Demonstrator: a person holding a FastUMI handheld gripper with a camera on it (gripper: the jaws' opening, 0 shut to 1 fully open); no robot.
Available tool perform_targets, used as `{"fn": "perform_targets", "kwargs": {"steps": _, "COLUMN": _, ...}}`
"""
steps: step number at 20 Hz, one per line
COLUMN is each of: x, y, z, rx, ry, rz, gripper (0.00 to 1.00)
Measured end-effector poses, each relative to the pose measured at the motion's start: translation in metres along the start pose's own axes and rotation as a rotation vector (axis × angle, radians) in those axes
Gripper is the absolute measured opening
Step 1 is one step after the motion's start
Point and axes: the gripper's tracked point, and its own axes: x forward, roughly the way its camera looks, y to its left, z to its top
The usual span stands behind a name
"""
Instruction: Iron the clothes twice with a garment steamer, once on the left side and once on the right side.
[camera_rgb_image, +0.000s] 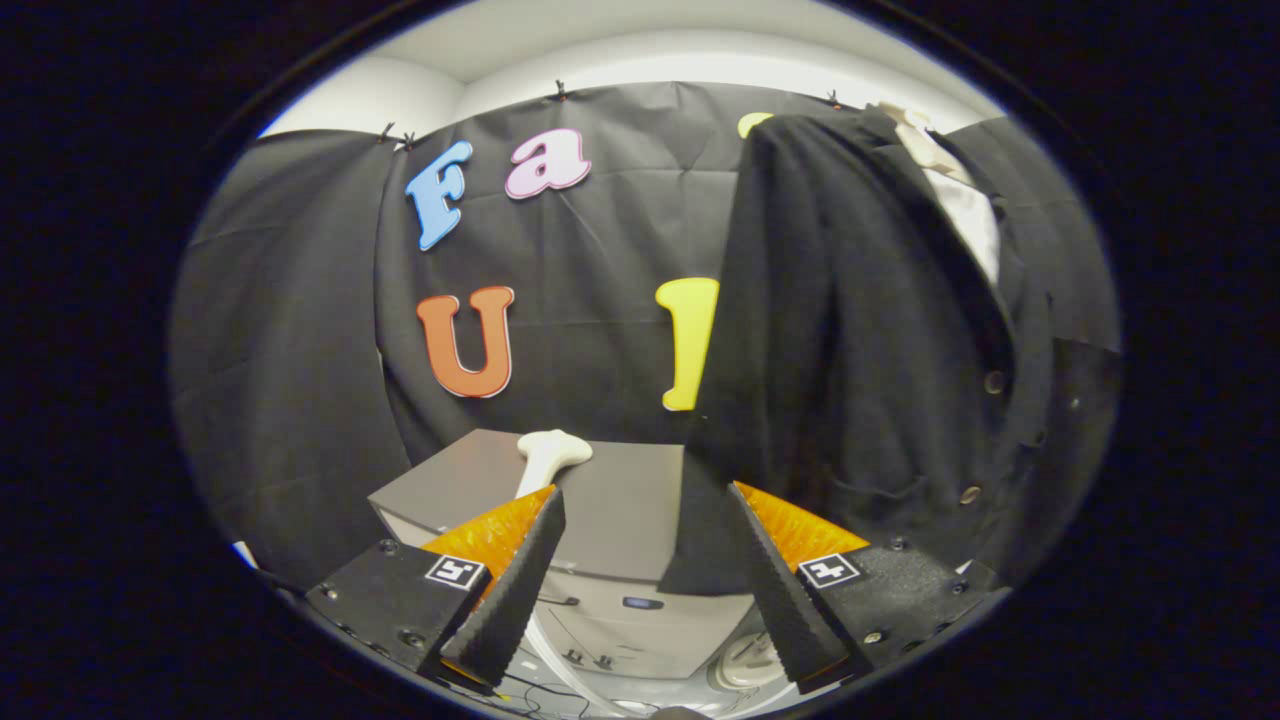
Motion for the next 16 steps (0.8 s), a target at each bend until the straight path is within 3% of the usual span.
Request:
{"fn": "perform_targets", "kwargs": {"steps": 5, "x": 0.087, "y": 0.052, "z": -0.007, "rx": -0.012, "ry": 0.102, "rz": 0.071, "gripper": 0.98}}
{"fn": "perform_targets", "kwargs": {"steps": 10, "x": 0.157, "y": 0.084, "z": -0.04, "rx": -0.002, "ry": 0.253, "rz": 0.088, "gripper": 0.96}}
{"fn": "perform_targets", "kwargs": {"steps": 16, "x": 0.204, "y": 0.103, "z": -0.072, "rx": -0.031, "ry": 0.378, "rz": 0.043, "gripper": 0.8}}
